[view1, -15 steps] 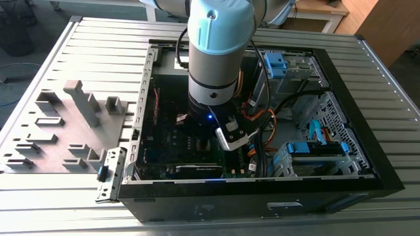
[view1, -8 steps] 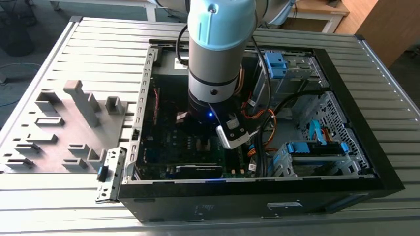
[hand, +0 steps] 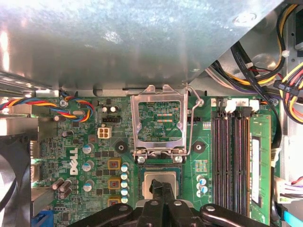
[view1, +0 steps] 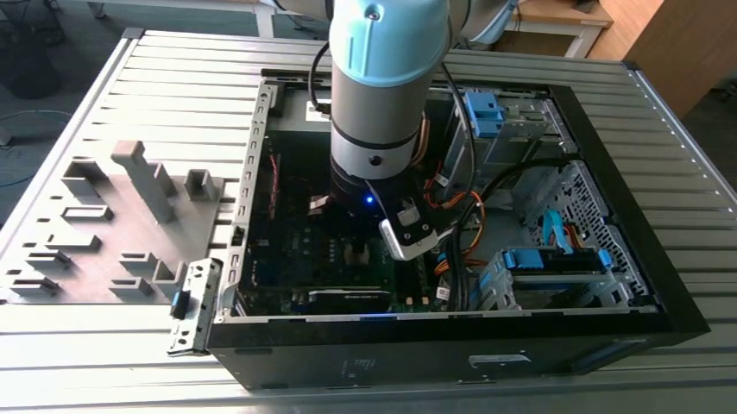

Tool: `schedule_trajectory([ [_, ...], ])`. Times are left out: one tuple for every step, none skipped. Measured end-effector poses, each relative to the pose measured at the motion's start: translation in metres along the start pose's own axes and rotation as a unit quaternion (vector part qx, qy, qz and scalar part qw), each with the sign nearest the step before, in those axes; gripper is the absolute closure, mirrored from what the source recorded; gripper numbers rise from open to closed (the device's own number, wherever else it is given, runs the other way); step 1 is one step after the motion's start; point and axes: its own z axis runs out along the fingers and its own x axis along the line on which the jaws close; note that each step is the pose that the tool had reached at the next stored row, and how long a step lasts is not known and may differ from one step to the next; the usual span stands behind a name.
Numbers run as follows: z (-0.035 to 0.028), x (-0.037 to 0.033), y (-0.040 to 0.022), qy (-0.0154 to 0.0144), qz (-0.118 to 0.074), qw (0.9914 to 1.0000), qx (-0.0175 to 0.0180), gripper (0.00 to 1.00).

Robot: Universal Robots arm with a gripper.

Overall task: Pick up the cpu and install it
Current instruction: 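Close the cpu cover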

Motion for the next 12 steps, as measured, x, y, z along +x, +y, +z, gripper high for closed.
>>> schedule_trajectory([
  [0.0000,0.0000,0.0000,0.0000,0.000,1.00000,0.0000,0.89],
  [0.0000,0.0000,0.0000,0.0000,0.000,1.00000,0.0000,0.89],
  [-0.0001,0.0000,0.0000,0.0000,0.000,1.00000,0.0000,0.89],
  [-0.0001,0.0000,0.0000,0.0000,0.000,1.00000,0.0000,0.89],
  [-0.0001,0.0000,0.0000,0.0000,0.000,1.00000,0.0000,0.89],
  [-0.0003,0.0000,0.0000,0.0000,0.000,1.00000,0.0000,0.89],
  [-0.0011,0.0001,-0.0001,0.0002,0.000,1.00000,0.0002,0.89],
  [-0.0022,0.0000,0.0000,0.0001,0.000,1.00000,0.0000,0.89],
  [-0.0038,0.0000,0.0000,0.0000,0.000,1.00000,-0.0002,0.89],
  [-0.0061,0.0000,0.0001,0.0001,0.000,1.00000,-0.0001,0.89],
  [-0.0083,0.0000,0.0001,0.0000,0.000,1.00000,-0.0002,0.89],
  [-0.0102,0.0000,0.0001,0.0000,0.000,1.00000,-0.0002,0.89],
])
